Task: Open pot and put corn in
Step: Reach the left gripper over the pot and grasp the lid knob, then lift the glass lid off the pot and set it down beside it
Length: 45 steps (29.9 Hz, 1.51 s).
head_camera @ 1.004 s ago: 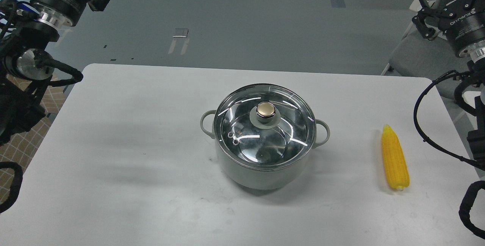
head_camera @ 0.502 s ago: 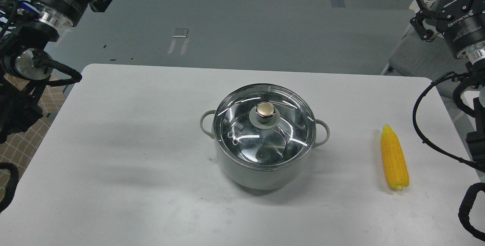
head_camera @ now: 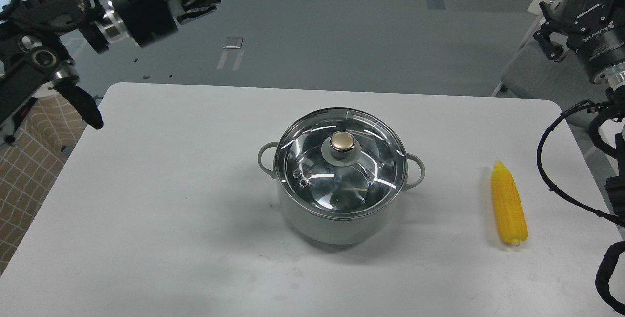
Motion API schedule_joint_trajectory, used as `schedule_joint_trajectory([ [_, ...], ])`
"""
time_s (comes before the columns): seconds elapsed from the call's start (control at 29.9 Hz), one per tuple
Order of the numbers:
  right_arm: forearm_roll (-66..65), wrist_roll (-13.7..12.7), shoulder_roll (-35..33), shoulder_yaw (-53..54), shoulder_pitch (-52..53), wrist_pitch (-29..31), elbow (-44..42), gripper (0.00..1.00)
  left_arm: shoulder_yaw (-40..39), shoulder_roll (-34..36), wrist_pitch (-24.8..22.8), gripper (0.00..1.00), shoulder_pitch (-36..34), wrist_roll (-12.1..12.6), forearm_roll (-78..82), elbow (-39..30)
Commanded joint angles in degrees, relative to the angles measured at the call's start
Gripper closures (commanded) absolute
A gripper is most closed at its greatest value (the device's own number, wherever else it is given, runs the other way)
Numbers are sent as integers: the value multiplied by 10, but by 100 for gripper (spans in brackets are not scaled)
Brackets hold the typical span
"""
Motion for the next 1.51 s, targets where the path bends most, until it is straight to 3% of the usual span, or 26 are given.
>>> schedule_joint_trajectory([
  [0.0, 0, 0, -3, 2, -1, 0, 1, 0, 17, -38, 2, 4, 2, -2, 158, -31],
  [0.1, 0, 0, -4, 3, -1, 0, 1, 0, 53, -80, 13, 7, 2, -2, 273, -31],
  [0.33, 1, 0, -7, 4, -1, 0, 2, 0, 158, -99, 72, 11, -3, -1, 434, -23],
  [0.7, 1, 0, -2, 4, -3, 0, 3, 0, 186, -127, 82, 19, 7, 0, 440, -1],
  [0.84, 1, 0, -2, 4, -3, 0, 3, 0, 187, -135, 85, 26, 14, 0, 440, 10],
  [0.9, 1, 0, -2, 3, -3, 0, 3, 0, 187, -144, 85, 35, 16, 0, 440, 14],
  [1.07, 1, 0, -4, 4, -2, 0, 7, 0, 187, -154, 85, 39, 18, 0, 440, 38],
  [1.3, 1, 0, -5, 4, -3, 0, 7, 0, 188, -152, 84, 66, 21, 0, 440, 40],
  [1.47, 1, 0, -4, 4, -2, 0, 7, 0, 183, -143, 84, 69, 20, 0, 440, 28],
])
